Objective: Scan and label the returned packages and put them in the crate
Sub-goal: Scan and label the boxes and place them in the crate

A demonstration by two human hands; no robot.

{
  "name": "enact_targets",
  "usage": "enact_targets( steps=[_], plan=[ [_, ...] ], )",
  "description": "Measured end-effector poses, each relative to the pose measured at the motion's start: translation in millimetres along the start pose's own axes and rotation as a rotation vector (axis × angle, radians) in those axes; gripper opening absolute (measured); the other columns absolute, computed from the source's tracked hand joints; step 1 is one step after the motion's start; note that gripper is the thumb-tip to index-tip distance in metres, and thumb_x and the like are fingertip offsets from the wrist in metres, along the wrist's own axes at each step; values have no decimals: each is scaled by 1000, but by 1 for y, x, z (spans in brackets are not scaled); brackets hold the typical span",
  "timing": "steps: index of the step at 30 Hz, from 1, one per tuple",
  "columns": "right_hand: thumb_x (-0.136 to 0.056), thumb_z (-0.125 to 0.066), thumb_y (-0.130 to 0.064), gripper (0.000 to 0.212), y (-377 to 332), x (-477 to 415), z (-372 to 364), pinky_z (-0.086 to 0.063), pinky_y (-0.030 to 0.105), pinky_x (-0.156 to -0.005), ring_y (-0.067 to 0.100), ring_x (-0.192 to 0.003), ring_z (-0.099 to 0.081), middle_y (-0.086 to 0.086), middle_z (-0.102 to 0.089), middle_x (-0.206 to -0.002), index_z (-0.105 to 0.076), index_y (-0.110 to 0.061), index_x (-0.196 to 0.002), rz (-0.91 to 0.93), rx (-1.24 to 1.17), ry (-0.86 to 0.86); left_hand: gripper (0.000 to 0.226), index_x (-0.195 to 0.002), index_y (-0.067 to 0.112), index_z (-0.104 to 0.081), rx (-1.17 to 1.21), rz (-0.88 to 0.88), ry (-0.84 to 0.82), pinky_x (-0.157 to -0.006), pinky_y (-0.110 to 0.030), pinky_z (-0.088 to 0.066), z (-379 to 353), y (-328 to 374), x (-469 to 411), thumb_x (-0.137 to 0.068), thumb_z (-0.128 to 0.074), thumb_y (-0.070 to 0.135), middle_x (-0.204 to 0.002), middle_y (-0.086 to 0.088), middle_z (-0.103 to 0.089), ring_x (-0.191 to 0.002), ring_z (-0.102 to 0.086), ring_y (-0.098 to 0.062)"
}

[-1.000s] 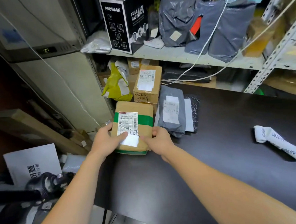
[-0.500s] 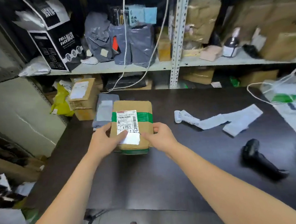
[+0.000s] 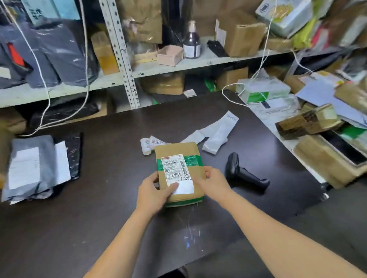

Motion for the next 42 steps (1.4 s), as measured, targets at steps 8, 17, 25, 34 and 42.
enact_targets(
  steps=[8, 17, 25, 34, 42],
  plan=[
    [-87, -67, -35, 20, 22, -32, 26, -59, 31, -86, 9, -95, -70, -16, -74, -98, -71, -29, -106, -95, -7, 60, 56, -123, 27, -65, -21, 63, 25, -81, -30, -52, -39, -3, -37, -73, -86, 39, -113, 8, -69, -96, -64, -10],
    [-86, -68, -12, 55, 46, -40, 99, -38, 42, -106, 31, -129, -41, 11, -45, -139, -49, -13, -137, -217, 790, 412, 53, -116, 24, -69, -90, 144, 23, -70, -22, -48, -42, -6, -47, -68, -89, 38, -99, 10, -71, -86, -65, -8],
    [-88, -67, -19, 41, 62, -53, 115, -44, 35, -92, 26, -118, -57, 5, -59, -125, -54, -20, -127, -243, 1064, 154, 50, -113, 21, -69, -149, 196, 32, -72, -24, -46, -47, 1, -48, -70, -89, 33, -96, 8, -67, -85, -64, -13],
    [-80, -53, -18, 5, 9, -53, 113, -45, 29, -58, 26, -68, -57, 3, -61, -77, -49, -21, -79, -146, 329, 220, 60, -120, 18, -67, -162, 227, 71, -71, -22, -45, -56, 8, -51, -68, -89, 38, -108, 4, -68, -88, -60, -13],
    [-88, -70, -6, 15, -47, -41, 89, -55, 34, -61, 14, -53, -54, 4, -57, -65, -62, -13, -99, -156, -314, -150, 62, -119, 15, -65, -189, 246, 124, -75, -27, -48, -63, 11, -50, -68, -88, 42, -113, 1, -70, -91, -61, -16]
  ],
)
Point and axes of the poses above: each hand's wrist, its own x-axis away from the middle knuckle, its own z-axis out of the back of the hand, y = z × x, the point moved 2 cm from there along -x, towards the middle knuckle
